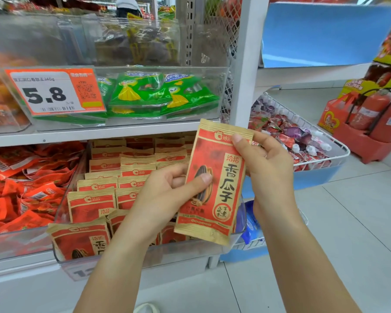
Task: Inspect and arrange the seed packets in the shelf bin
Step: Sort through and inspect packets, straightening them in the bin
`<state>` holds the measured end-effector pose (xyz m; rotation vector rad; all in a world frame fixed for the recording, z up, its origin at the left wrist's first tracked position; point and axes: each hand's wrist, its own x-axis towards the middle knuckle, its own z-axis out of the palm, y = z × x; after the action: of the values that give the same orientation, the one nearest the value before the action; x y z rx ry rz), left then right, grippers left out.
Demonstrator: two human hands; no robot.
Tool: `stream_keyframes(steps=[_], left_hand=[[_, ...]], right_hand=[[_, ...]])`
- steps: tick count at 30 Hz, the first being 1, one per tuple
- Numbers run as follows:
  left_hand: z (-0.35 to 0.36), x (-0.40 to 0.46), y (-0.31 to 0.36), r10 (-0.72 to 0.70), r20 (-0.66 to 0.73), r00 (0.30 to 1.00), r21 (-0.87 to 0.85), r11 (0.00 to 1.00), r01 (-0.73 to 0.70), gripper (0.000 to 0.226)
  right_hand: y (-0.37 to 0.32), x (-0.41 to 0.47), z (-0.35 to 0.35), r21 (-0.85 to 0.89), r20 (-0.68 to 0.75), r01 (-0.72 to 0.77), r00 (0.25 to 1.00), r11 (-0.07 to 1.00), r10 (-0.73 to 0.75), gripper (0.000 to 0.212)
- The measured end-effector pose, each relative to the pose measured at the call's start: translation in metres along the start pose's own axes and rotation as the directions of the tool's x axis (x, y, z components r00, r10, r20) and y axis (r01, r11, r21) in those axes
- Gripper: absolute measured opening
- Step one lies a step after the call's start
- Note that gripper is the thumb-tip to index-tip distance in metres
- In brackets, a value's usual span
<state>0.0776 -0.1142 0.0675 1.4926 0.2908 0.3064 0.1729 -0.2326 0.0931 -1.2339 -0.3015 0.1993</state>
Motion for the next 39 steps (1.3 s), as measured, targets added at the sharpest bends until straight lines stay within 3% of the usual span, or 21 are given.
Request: stream_keyframes(steps=[3, 8, 13, 23, 33, 36, 39], left_hand=[[0.003, 0.002, -0.002, 0.044, -0.098, 0.994, -0.053, 0.997, -0.050, 0.033], [0.004, 0.004, -0.002, 0.093, -0.172, 0.981, -0.125, 0.985, -0.115, 0.035], [-0.005, 0.004, -0.001, 0.089, -0.144, 0.986, -0.163, 0.980, -0.112, 0.036], [-0.009, 0.007, -0.002, 0.126, -0.183, 0.975, -0.146, 0.977, -0.154, 0.030], [-0.014, 0.004, -0.002, 0.194, -0.166, 0.967, -0.018, 0.980, -0.200, 0.027], [-0.015, 0.004, -0.004, 0.197, -0.206, 0.959, 0.008, 0.980, -0.200, 0.027], [-0.019, 0.005, -0.004, 0.187, -0.267, 0.945, 0.005, 0.981, -0.193, 0.027]], right_hand=[[0.000, 0.000, 0.000, -0.021, 0.035, -0.108, 0.993, 0.994, 0.109, 0.021], [-0.001, -0.004, 0.009, -0.031, 0.192, -0.283, 0.939, 0.959, 0.284, 0.017], [0.000, -0.006, 0.014, 0.046, 0.249, -0.296, 0.928, 0.954, 0.276, 0.021], [0.002, -0.011, 0.022, 0.076, 0.203, -0.243, 0.953, 0.967, 0.224, 0.022], [0.008, -0.010, 0.028, 0.146, 0.164, -0.282, 0.952, 0.948, 0.258, 0.020], [0.008, -0.007, 0.027, 0.042, 0.232, -0.275, 0.938, 0.960, 0.258, 0.011], [0.008, -0.004, 0.024, -0.166, 0.344, -0.272, 0.885, 0.948, 0.315, 0.029]])
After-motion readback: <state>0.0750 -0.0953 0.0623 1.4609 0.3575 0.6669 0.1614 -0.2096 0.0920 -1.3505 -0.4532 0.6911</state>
